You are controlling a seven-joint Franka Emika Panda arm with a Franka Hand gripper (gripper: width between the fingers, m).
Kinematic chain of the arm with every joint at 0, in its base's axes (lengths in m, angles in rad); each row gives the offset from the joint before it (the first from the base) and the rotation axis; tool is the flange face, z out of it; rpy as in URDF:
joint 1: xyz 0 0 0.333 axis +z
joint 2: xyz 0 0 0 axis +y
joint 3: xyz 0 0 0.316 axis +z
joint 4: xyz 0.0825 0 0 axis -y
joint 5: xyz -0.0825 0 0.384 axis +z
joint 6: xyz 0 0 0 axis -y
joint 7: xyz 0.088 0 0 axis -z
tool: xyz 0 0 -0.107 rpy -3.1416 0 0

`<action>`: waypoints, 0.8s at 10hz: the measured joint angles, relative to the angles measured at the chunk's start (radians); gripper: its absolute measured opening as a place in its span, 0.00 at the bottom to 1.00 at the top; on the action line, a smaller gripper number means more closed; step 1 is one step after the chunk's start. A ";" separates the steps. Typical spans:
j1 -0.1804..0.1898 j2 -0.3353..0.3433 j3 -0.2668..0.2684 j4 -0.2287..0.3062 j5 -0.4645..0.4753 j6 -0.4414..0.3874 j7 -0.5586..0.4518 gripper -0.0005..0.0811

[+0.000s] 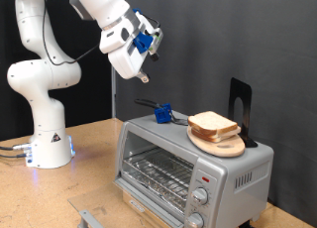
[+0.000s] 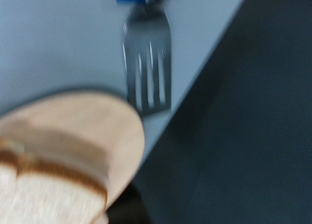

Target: Make a piece of toast with the oven

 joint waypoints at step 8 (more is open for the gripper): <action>0.001 -0.107 0.215 -0.005 -0.251 0.072 0.134 0.99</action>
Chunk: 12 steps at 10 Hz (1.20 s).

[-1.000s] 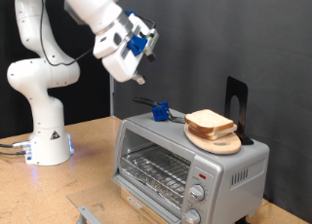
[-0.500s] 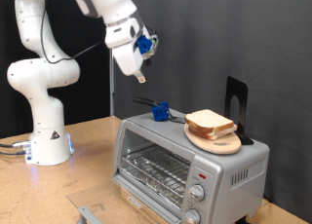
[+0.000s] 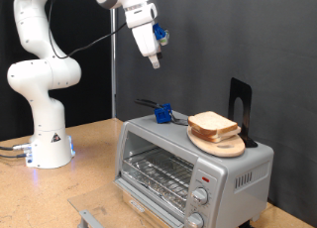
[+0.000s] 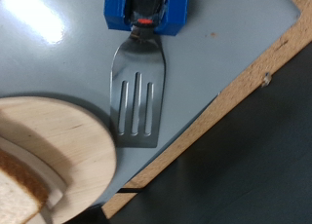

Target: Make a piece of toast with the oven

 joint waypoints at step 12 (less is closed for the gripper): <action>-0.076 -0.010 0.088 -0.137 -0.048 0.208 0.175 0.99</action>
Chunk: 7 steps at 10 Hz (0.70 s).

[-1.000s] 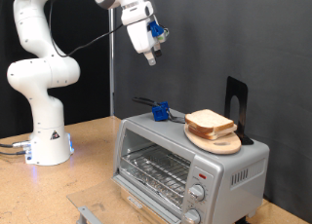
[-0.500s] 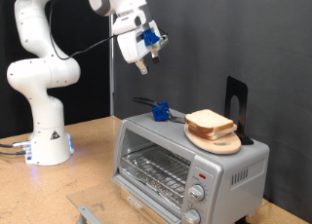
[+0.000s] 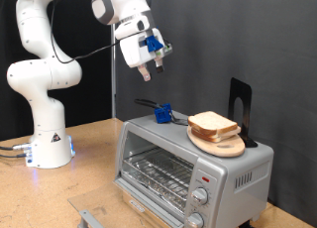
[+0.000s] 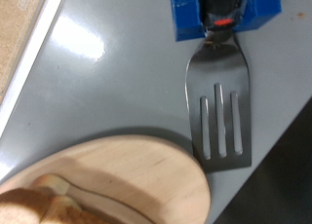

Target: Make a piece of toast with the oven

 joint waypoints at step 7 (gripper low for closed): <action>0.044 0.094 0.004 -0.023 0.078 0.019 -0.096 0.99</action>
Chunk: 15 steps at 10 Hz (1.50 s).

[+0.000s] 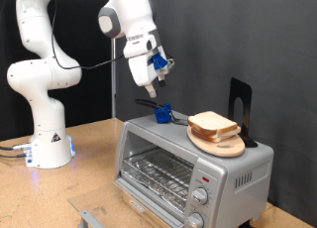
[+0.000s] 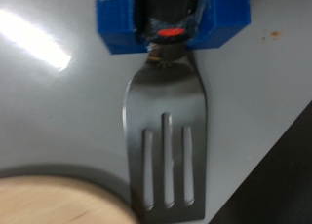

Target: Make a piece of toast with the oven

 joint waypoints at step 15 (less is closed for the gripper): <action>0.066 0.102 0.024 -0.041 0.080 0.079 -0.117 0.99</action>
